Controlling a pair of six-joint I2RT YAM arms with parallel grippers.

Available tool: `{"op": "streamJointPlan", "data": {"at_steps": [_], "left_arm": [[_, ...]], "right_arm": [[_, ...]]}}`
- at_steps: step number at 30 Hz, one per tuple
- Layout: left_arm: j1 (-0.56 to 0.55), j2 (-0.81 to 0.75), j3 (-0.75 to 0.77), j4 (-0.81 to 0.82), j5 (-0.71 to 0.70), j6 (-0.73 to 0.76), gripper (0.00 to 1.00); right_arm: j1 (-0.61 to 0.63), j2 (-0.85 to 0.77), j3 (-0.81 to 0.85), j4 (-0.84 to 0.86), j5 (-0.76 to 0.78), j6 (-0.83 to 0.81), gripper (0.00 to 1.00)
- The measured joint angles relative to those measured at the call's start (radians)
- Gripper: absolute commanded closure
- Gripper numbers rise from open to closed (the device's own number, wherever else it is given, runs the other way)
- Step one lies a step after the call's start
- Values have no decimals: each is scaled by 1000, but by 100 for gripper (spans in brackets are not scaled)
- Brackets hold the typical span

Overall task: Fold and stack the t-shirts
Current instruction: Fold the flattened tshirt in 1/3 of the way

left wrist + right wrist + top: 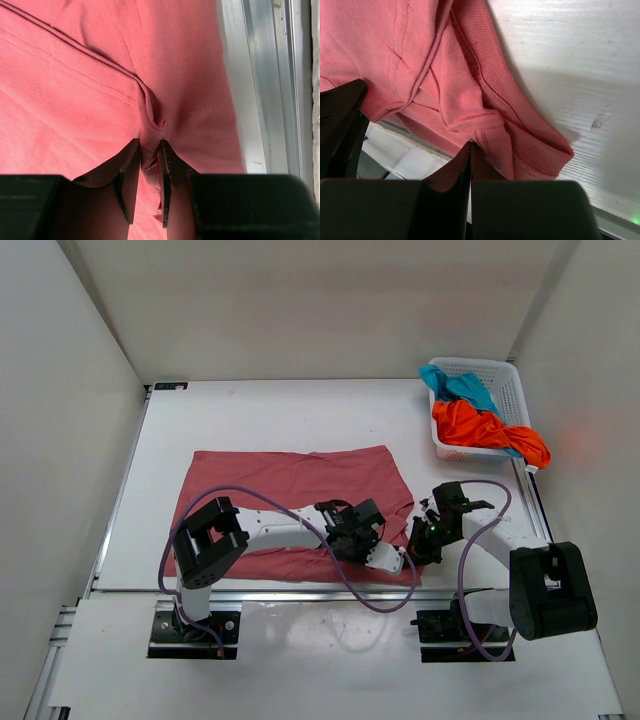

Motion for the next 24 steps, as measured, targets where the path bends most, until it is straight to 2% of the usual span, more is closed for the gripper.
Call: {"op": "streamJointPlan", "data": {"at_steps": [4, 6, 14, 18, 24], "left_arm": [[-1, 0, 25, 2, 2, -19, 67], [0, 0, 41, 10, 4, -30, 71], [6, 3, 49, 26, 7, -60, 100], [32, 4, 36, 51, -2, -117, 100], [157, 3, -21, 135, -79, -259, 100]], "right_arm": [[0, 0, 0, 0, 0, 0, 100], [0, 0, 0, 0, 0, 0, 100], [1, 7, 0, 2, 0, 0, 100], [1, 7, 0, 2, 0, 0, 100], [1, 20, 0, 2, 0, 0, 100]]}}
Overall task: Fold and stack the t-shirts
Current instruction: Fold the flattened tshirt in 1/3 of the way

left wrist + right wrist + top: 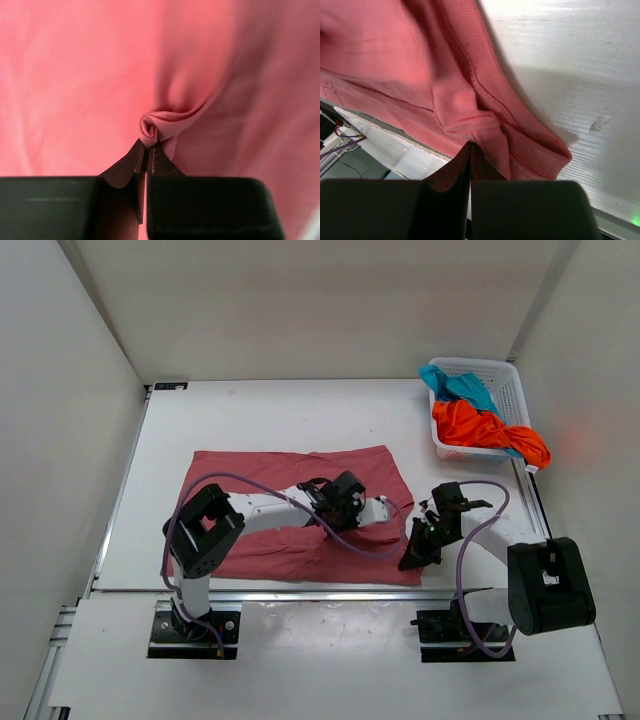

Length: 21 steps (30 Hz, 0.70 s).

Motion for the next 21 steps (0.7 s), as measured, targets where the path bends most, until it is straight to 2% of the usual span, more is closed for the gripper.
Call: {"op": "streamJointPlan", "data": {"at_steps": [4, 9, 11, 14, 17, 21], "left_arm": [[69, -18, -46, 40, -45, -94, 98], [85, -37, -71, 71, -74, -182, 94], [88, -43, -85, 77, -87, -212, 83], [102, -43, -97, 82, -104, -246, 75], [123, -46, -100, 82, -134, -275, 71], [145, -55, -100, 73, -176, -308, 61]], "right_arm": [[0, 22, 0, 0, 1, 0, 100], [0, 29, 0, 0, 5, 0, 100], [0, 29, 0, 0, 7, 0, 100], [0, 29, 0, 0, 7, -1, 100], [-2, 29, 0, 0, 7, -2, 100], [-7, 19, 0, -1, 6, -4, 96]]}}
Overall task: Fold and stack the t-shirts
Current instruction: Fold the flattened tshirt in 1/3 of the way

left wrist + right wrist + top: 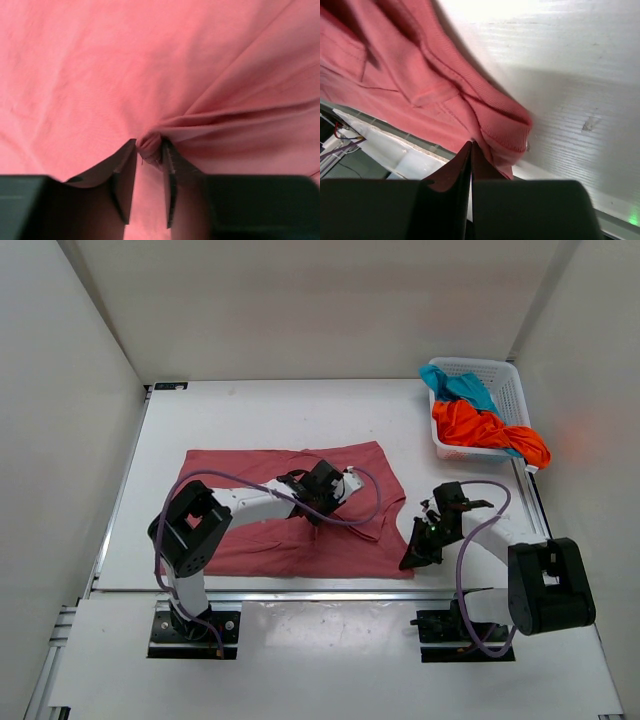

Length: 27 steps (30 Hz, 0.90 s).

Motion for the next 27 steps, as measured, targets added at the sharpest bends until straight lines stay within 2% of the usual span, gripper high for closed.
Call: {"op": "streamJointPlan", "data": {"at_steps": [4, 8, 11, 14, 23, 27], "left_arm": [[16, -15, 0, -31, 0, -31, 57], [19, -37, 0, -55, 2, -45, 56], [19, -45, 0, -61, 0, -46, 56], [25, -45, 0, -72, -1, -46, 57], [113, -33, 44, -118, -4, -64, 58], [112, -33, 45, -124, -8, -64, 58]], "right_arm": [[-5, -48, 10, -9, 3, -8, 92], [25, -84, 90, -13, 14, -27, 90], [69, -76, 175, -1, 26, -52, 92], [115, -23, 239, 4, 32, -86, 99], [280, 140, 304, -29, 64, -209, 100], [294, 171, 305, -35, 80, -234, 100]]}}
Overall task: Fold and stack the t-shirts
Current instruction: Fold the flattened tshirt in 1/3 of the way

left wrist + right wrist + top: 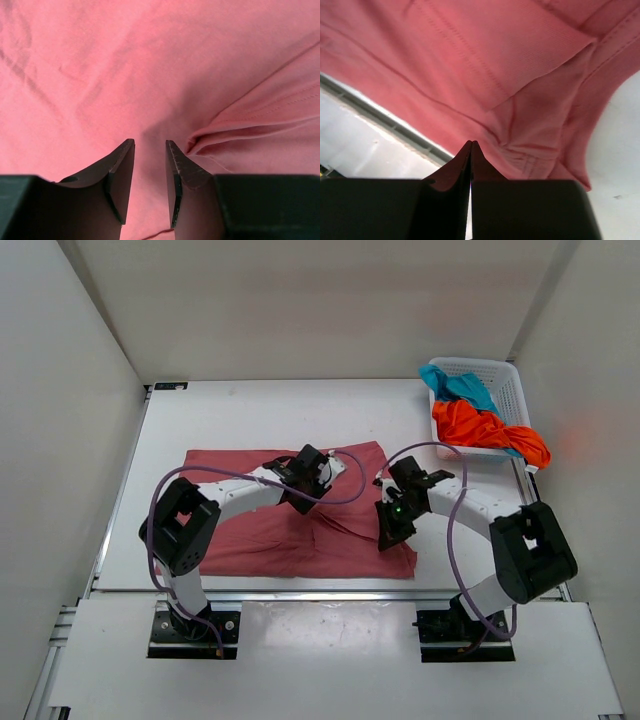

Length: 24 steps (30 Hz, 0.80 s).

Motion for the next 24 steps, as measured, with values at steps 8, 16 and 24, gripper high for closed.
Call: {"op": "streamJointPlan", "data": {"at_steps": [8, 16, 24], "left_arm": [[2, 0, 0, -2, 0, 0, 59], [5, -1, 0, -3, -3, 0, 58], [6, -6, 0, -15, 2, 10, 52]], "right_arm": [[21, 114, 55, -6, 69, -35, 100], [12, 170, 131, -5, 112, -40, 100], [-15, 278, 236, -18, 132, -53, 100]]}}
